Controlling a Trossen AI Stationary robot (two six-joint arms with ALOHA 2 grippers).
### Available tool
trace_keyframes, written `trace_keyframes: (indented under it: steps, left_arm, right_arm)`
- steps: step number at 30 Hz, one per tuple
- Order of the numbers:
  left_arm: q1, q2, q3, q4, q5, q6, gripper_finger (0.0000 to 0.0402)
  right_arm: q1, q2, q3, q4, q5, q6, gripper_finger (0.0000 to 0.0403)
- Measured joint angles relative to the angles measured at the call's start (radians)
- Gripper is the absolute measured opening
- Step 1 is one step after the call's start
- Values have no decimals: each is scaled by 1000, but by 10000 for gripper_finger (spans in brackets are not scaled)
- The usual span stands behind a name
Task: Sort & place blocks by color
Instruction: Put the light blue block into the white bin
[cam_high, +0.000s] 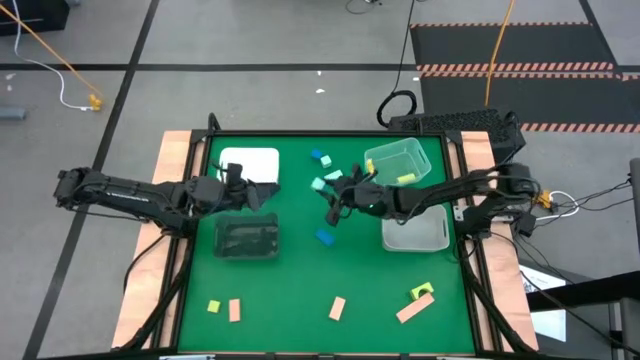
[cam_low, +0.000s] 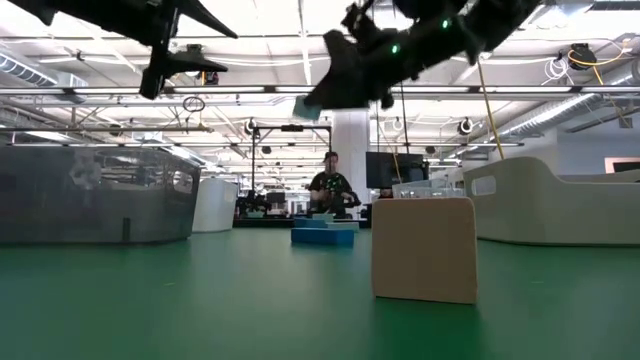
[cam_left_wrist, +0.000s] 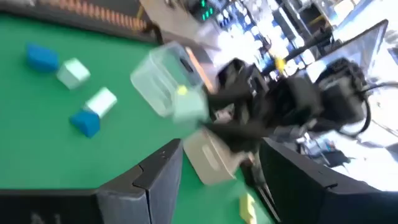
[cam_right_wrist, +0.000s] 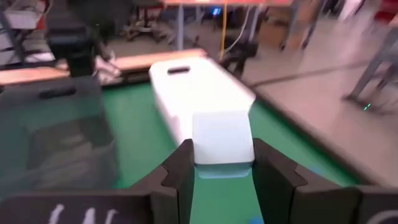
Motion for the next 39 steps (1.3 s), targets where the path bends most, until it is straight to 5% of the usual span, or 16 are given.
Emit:
trace_keyframes:
  steps: [7, 13, 20, 39]
  left_arm:
    - [65, 76, 0, 18, 76, -39, 225]
    - [113, 140, 0, 154, 179, -78, 276]
    - [134, 239, 0, 351, 183, -97, 329]
    - [128, 475, 106, 487, 181, -142, 335]
  right_arm:
    - [-2, -95, 0, 3, 8, -144, 110]
    - [-8, -101, 0, -2, 2, -190, 110]
    - [-6, -100, 2, -15, -28, -230, 110]
    - [14, -100, 92, -225, -108, -161, 111]
